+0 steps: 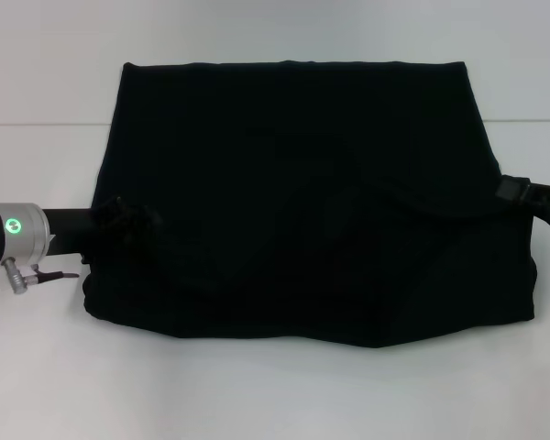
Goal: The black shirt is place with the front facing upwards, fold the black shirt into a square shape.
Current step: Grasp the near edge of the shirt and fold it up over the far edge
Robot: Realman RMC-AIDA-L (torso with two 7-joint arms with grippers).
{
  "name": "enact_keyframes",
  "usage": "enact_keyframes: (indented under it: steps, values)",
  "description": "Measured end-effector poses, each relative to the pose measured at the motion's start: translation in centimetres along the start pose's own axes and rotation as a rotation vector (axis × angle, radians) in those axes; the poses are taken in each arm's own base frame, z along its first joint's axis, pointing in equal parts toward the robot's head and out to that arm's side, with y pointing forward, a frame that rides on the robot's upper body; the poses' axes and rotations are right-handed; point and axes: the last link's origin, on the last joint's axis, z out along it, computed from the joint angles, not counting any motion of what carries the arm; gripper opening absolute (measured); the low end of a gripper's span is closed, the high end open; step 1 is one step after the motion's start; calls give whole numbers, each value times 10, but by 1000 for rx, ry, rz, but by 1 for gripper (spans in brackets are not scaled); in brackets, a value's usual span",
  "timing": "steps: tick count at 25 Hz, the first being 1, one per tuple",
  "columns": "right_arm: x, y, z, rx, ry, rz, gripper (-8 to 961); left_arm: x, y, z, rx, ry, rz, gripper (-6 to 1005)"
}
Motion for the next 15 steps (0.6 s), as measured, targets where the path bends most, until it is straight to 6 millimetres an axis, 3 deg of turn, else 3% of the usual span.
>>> enact_keyframes:
  steps: [3, 6, 11, 15]
  values:
    - [0, 0, 0, -1, 0, -1, 20, 1, 0, 0, 5, 5, 4, 592]
    - [0, 1, 1, -4, 1, -1, 20, 2, 0, 0, 9, 11, 7, 346]
    - [-1, 1, 1, -6, 0, -1, 20, 3, -3, 0, 15, 18, 6, 115]
    - [-1, 3, 2, -12, 1, -2, 20, 2, -4, -1, 18, 20, 11, 33]
